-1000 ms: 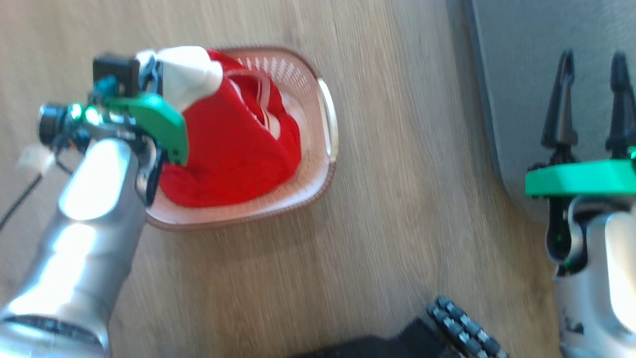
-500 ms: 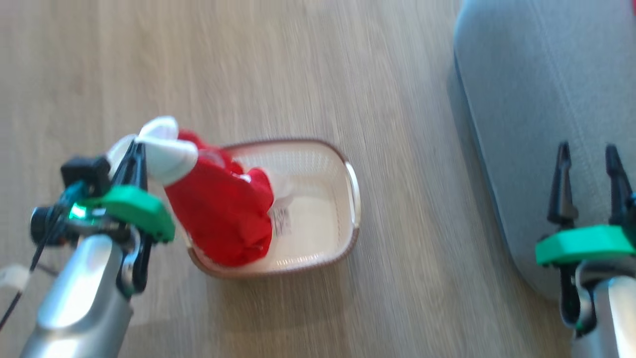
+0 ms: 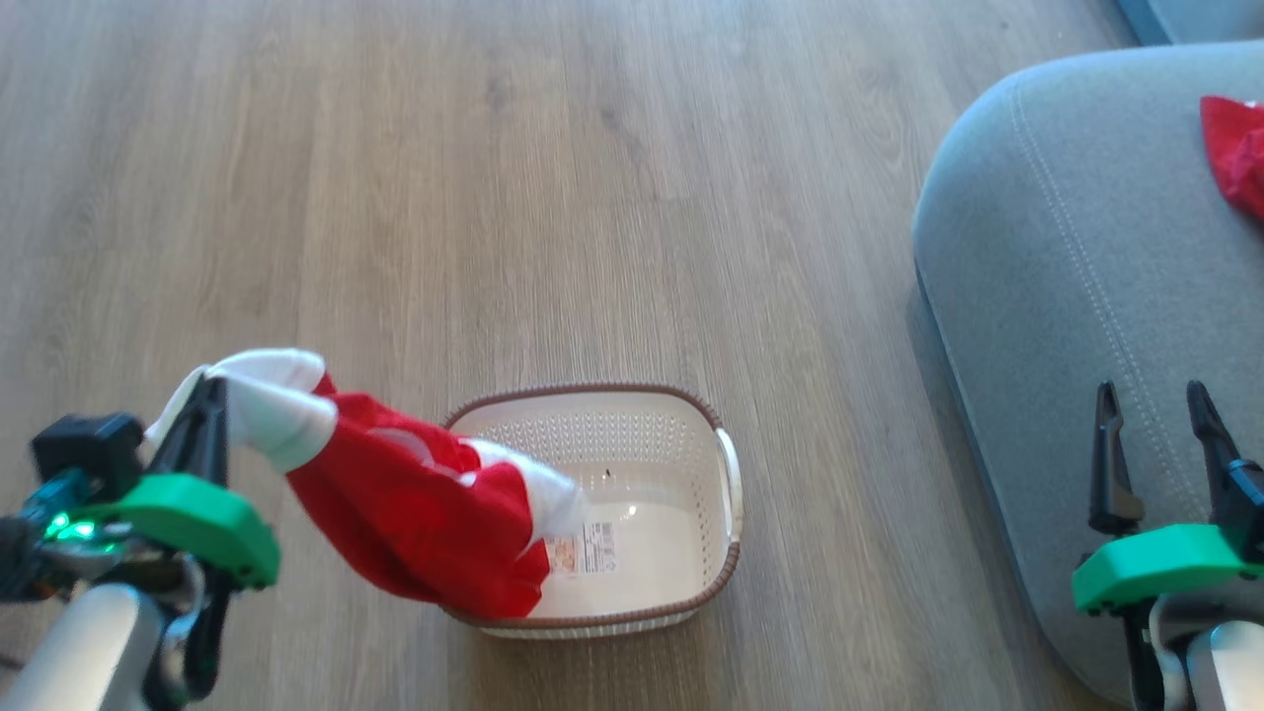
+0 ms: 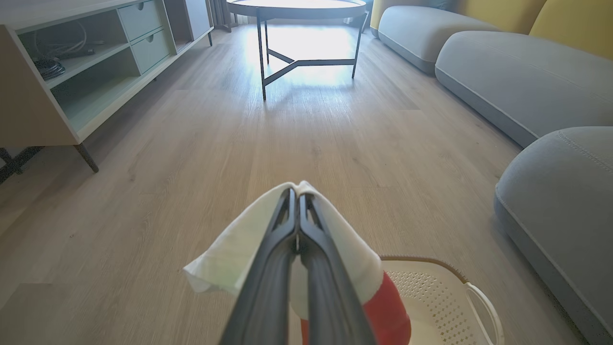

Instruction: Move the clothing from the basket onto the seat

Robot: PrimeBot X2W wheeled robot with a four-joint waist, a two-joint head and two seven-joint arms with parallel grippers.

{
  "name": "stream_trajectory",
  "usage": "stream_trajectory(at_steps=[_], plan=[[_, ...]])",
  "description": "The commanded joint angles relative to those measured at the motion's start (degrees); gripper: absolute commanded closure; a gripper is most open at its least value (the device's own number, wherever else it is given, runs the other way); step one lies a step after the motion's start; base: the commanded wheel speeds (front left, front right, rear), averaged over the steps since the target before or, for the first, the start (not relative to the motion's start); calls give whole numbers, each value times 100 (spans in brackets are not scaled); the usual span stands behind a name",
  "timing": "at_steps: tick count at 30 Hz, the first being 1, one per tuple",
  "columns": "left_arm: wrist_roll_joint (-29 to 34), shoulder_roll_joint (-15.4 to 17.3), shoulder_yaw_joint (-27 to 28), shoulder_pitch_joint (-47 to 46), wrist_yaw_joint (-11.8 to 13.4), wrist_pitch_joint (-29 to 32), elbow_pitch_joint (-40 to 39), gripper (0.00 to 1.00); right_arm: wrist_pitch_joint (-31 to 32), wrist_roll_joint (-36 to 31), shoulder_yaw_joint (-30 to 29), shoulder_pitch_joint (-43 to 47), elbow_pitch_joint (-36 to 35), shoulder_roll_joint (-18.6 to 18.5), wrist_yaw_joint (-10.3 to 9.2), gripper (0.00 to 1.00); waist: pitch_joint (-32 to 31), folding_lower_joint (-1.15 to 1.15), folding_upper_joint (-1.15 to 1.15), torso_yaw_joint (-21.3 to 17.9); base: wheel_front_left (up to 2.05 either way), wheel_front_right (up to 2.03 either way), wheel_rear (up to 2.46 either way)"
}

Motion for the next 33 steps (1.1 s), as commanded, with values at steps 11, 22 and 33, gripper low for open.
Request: stream_trajectory(at_steps=[11,22,33], plan=[[-213,526,515,153,2,23,-445,100,-29,46,211,60,-95,-203,40,0,-218,1,-1,109,0,0,0],[-299,560,576,188,-27,-89,-226,100,-29,75,307,16,-52,-202,40,0,-211,1,-1,129,0,0,0],[-313,548,542,130,-27,-139,-132,100,-29,86,335,-33,-33,-195,40,0,-165,1,-1,100,0,0,0]])
